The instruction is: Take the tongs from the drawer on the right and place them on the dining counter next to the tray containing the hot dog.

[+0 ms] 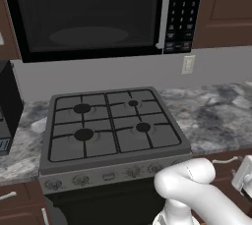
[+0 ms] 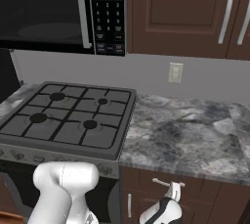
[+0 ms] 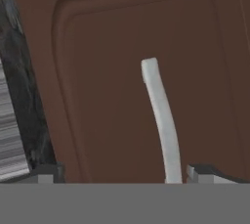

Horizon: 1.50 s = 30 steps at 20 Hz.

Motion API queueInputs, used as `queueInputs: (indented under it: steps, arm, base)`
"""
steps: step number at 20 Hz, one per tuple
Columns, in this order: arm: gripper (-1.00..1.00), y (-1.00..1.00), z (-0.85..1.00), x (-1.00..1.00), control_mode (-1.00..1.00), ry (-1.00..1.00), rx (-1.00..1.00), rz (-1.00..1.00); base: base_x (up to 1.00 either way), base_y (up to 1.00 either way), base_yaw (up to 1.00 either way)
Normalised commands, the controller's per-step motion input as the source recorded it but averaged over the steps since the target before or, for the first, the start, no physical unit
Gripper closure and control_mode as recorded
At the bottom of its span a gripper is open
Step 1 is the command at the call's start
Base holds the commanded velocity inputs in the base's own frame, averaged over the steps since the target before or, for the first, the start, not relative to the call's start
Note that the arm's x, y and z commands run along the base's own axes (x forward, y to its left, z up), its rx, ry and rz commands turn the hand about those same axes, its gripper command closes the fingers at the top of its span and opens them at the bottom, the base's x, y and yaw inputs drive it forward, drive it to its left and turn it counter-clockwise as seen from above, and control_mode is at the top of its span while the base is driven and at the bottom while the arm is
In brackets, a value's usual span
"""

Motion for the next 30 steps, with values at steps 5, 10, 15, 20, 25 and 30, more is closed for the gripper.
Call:
queueInputs:
  steps: [5,10,15,20,25,30]
  arm:
    - [-1.00,0.00,0.00,0.19,-1.00,0.00,0.00,0.00]
    - [-1.00,0.00,0.00,0.11,-1.00,0.00,0.00,0.00]
    - [-1.00,0.00,-0.16,0.10,-1.00,0.00,0.00,0.00]
    - [-1.00,0.00,-0.29,0.11,-1.00,0.00,0.00,0.00]
    - [-1.00,0.00,-0.20,0.09,-1.00,0.00,0.00,0.00]
    - [-1.00,0.00,-0.08,0.12,-1.00,-0.01,0.00,0.00]
  base:
    - [0.00,0.00,0.00]
    - [0.00,0.00,0.00]
    - [0.00,0.00,0.00]
    - [0.00,0.00,0.00]
    - [0.00,0.00,0.00]
    - [0.00,0.00,0.00]
